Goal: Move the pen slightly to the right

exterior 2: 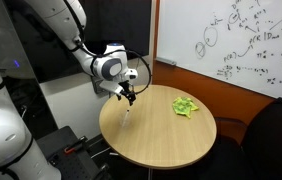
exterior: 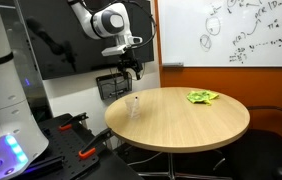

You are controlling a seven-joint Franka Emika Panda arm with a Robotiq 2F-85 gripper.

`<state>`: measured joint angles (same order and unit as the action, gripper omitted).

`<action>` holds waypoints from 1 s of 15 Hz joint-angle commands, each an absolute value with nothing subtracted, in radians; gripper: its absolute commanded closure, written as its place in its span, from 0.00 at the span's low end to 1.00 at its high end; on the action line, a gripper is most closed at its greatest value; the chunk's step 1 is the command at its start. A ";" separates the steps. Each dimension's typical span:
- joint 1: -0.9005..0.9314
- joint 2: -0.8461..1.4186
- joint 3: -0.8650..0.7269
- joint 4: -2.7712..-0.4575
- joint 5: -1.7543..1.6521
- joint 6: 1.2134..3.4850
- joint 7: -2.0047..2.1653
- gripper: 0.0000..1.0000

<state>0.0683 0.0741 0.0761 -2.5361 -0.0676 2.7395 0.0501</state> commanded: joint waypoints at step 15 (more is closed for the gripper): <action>0.142 0.156 0.049 -2.506 -0.321 2.763 0.318 0.02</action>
